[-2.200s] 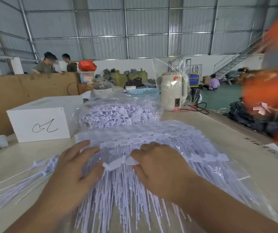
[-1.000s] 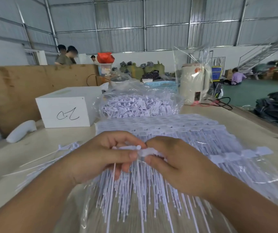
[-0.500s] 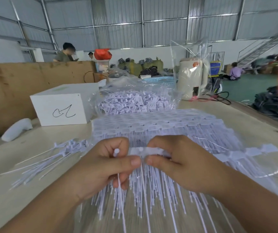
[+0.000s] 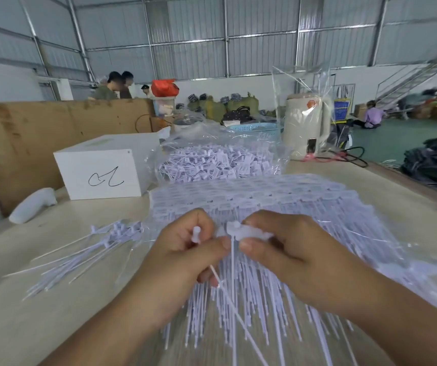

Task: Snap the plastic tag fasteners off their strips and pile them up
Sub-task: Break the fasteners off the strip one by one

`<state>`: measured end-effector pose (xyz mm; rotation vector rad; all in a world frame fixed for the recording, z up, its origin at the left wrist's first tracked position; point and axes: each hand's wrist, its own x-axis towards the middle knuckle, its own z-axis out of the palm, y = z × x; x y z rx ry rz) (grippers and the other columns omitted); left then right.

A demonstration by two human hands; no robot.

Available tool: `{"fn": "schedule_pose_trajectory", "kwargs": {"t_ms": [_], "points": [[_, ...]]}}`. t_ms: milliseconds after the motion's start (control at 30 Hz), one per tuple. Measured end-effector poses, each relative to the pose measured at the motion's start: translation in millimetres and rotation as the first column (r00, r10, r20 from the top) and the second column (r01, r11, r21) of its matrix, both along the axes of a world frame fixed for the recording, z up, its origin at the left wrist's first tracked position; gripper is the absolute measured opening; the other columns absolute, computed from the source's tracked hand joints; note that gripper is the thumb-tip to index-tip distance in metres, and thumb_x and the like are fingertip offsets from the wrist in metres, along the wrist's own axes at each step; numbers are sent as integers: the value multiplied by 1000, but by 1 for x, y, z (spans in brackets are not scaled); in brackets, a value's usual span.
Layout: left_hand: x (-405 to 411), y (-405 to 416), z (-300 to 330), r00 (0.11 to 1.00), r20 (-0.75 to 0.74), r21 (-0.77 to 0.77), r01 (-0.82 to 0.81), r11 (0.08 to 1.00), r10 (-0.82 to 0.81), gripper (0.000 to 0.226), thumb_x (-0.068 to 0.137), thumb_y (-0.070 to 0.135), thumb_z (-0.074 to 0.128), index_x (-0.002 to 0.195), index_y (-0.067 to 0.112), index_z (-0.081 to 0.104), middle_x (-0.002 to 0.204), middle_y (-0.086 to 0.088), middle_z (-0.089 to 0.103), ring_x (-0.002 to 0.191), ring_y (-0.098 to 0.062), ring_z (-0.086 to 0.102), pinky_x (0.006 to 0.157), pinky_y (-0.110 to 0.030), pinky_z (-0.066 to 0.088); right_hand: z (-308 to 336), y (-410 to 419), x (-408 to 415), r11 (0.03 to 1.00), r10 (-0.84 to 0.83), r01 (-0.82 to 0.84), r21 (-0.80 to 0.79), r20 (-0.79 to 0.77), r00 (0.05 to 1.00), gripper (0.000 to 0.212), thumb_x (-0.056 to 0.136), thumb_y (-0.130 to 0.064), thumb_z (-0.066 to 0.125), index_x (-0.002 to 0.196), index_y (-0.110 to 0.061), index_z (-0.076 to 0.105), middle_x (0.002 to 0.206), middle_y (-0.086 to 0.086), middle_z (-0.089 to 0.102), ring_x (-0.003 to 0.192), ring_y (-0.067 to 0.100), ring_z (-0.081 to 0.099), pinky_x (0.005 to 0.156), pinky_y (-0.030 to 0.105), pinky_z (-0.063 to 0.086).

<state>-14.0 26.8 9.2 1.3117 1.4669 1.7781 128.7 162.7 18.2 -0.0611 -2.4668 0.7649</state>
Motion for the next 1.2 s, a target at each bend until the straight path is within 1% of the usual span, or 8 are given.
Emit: {"fn": "schedule_pose_trajectory", "kwargs": {"t_ms": [233,400,600,700,800,867,1000,1200], "points": [[2,-3,2,966,17,-91,260,961,-259,32,68,17,64,99,21,62,45,2,42,40,-11,38,52,-30,43,1,-1,2,995,49,-63,79,173,984,47,98,-48,45,140,-40,26,76,-8,61,65,11,57,65,42,49],[-5,-8,4,933,58,-149,359,921,-354,20,66,15,60,85,19,66,47,1,45,43,-12,41,52,-29,46,1,-9,3,924,-83,13,381,169,982,59,97,-58,32,139,-48,-8,81,-17,45,74,6,50,69,30,43],[-17,-9,2,907,-61,-290,384,876,-417,17,77,30,72,69,28,57,61,6,51,49,-9,45,51,-27,44,2,-20,-3,899,-72,-38,436,234,970,67,97,-49,41,137,-46,-12,102,-9,55,87,14,54,73,34,45],[-19,-9,4,887,-52,-370,410,834,-459,22,79,46,74,71,29,61,58,0,45,47,-11,44,53,-29,47,2,-19,-3,917,-63,-43,396,249,966,61,96,-51,45,140,-39,5,115,-4,58,99,16,56,80,36,48],[-17,-8,2,903,-69,-338,379,862,-424,29,84,53,65,74,27,61,50,11,46,44,-7,45,56,-34,48,3,-13,-2,958,-26,-35,285,208,978,40,92,-59,47,116,-27,49,96,-9,60,84,10,56,73,38,49],[-14,-7,0,935,-46,-288,324,901,-352,36,81,58,65,74,23,61,48,7,48,43,-9,47,61,-41,41,6,-8,0,968,-66,14,249,200,977,45,87,-68,44,93,-25,57,79,-9,57,71,7,55,67,38,48],[-6,-6,0,951,-47,-211,288,934,-304,30,78,56,69,68,29,62,51,8,52,43,-5,49,56,-35,34,3,-2,4,993,-53,33,112,187,981,48,88,-66,48,67,-22,48,55,-6,45,50,9,43,51,32,36],[2,-3,1,975,-37,-133,214,968,-220,34,73,35,75,57,22,47,50,11,54,45,-8,40,55,-35,32,4,-11,-1,973,-198,174,150,162,967,44,85,-63,45,59,-29,35,54,-10,43,51,6,43,50,24,26]]}}
